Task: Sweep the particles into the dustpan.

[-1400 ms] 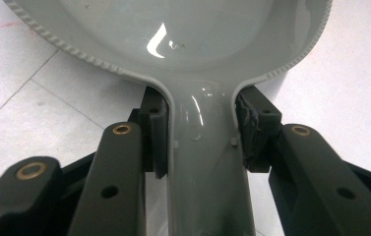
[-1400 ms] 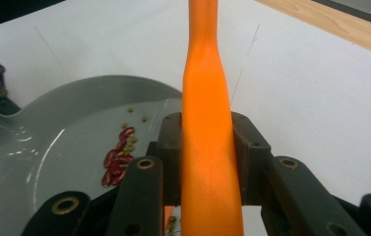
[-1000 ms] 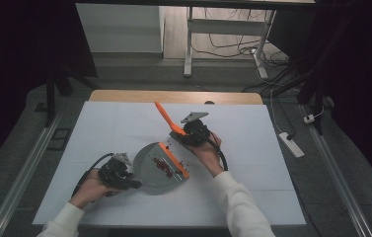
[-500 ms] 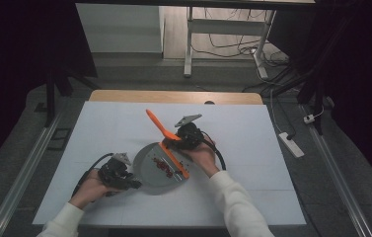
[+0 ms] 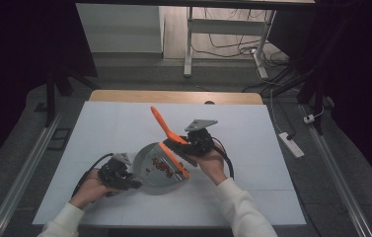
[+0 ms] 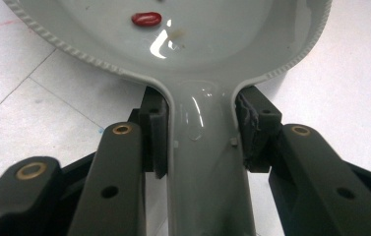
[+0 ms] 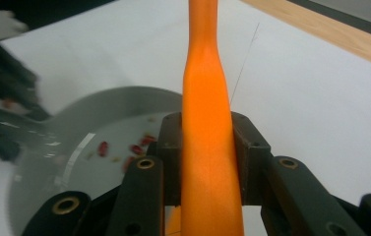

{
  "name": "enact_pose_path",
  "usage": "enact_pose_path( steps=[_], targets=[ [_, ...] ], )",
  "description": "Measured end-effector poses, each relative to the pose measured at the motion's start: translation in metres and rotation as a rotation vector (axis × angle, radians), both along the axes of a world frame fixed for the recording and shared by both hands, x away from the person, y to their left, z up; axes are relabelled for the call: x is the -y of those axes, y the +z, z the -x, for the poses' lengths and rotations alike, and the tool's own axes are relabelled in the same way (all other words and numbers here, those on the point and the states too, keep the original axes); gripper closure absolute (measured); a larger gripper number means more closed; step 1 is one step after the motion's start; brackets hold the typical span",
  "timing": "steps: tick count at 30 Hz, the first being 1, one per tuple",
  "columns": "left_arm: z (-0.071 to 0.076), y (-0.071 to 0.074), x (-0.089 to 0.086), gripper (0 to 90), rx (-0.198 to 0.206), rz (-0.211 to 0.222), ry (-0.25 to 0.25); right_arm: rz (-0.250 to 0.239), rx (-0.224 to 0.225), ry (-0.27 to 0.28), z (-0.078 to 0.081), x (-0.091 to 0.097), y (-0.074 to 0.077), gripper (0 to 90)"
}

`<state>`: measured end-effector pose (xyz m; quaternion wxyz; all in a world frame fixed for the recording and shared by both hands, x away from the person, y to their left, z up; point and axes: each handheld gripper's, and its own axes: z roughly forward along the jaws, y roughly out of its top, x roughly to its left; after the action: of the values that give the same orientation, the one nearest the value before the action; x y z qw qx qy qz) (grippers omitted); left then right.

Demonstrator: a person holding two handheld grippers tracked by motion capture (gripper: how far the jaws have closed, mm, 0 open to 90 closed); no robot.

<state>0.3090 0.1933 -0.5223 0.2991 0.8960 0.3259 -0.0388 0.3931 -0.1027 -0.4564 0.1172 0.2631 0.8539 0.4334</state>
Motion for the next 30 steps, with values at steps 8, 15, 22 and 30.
enact_pose_path(
  steps=[8,15,22,30],
  targets=[
    [0.0,0.001,-0.001,61.8,0.003,0.005,-0.001,0.059,0.005,-0.067,0.003,0.026,-0.005,70.3],
    [0.005,0.003,-0.002,61.8,0.007,0.002,-0.022,0.075,0.003,-0.092,0.01,0.039,-0.009,70.3],
    [0.009,0.005,-0.002,61.8,0.001,-0.004,-0.038,0.101,-0.005,-0.107,0.016,0.044,-0.016,70.3],
    [0.008,0.004,-0.001,61.8,-0.008,-0.006,-0.039,0.114,-0.046,-0.084,0.02,0.035,-0.027,70.3]
  ],
)
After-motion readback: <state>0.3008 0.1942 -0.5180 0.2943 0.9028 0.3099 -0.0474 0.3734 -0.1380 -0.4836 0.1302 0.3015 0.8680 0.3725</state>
